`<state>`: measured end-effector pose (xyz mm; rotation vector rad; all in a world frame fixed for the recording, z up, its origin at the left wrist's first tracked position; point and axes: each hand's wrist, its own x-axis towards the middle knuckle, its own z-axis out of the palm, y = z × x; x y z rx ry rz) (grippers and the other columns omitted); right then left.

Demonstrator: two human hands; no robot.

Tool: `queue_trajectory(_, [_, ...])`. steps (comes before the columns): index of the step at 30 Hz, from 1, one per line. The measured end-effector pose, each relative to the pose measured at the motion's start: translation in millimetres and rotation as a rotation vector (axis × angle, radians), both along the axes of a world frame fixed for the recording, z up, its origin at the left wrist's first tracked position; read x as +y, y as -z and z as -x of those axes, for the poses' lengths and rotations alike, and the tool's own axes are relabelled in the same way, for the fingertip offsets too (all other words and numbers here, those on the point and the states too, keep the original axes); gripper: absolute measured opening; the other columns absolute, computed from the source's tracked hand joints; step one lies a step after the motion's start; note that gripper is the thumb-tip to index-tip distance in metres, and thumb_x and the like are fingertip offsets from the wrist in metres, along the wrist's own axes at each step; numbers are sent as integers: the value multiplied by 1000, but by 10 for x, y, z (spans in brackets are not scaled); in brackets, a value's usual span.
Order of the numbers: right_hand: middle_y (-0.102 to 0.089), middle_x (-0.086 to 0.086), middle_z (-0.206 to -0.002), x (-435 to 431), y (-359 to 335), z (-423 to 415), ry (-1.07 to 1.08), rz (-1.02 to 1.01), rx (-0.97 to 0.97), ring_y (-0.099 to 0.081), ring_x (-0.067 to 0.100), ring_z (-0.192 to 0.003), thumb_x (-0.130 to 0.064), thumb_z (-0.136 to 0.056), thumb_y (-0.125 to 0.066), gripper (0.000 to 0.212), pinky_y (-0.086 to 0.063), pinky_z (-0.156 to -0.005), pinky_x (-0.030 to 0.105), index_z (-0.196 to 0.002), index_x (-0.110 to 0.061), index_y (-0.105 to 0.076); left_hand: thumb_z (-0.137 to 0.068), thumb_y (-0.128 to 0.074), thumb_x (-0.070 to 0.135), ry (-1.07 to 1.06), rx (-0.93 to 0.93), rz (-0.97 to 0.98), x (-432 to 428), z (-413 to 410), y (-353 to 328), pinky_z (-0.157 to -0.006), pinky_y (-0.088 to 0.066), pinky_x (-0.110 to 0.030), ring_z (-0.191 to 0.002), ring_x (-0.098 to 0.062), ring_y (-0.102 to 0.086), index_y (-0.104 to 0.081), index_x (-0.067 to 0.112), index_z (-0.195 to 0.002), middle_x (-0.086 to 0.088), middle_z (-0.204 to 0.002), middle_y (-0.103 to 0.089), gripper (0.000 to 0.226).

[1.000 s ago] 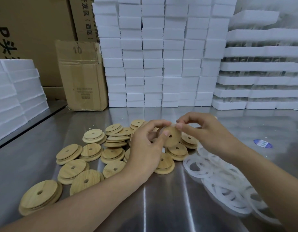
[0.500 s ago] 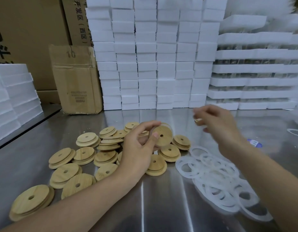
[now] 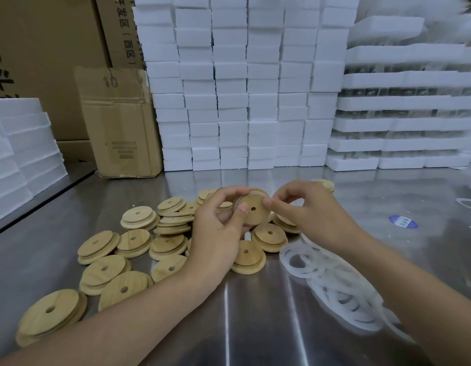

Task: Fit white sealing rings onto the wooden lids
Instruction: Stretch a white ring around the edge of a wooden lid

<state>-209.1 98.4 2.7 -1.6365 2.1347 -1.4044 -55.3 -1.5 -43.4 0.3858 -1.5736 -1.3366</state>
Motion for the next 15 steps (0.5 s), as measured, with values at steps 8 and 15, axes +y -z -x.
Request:
queue_trajectory(8, [-77,-6,-97,28,-67,134,-22,139,-324,-71,13,-93,-24,-100,-68,14,-53,-86,36,-89,-21,-75,-104,-66,7,13,30,-115,3,4,-31,-75,-67,-31,-90,-24,-82,-75,25,-111,-8,-122,-65,21])
queue_trajectory(15, [-78,-10,-92,120,-149,442,241,335,-509,-68,10,-80,-35,-100,-67,18,-48,-72,27,-85,-26,-73,-103,-67,10,-14,19,-123,-22,-34,-57,-72,-66,-28,-85,-24,-81,-75,28,-109,-8,-122,-64,20])
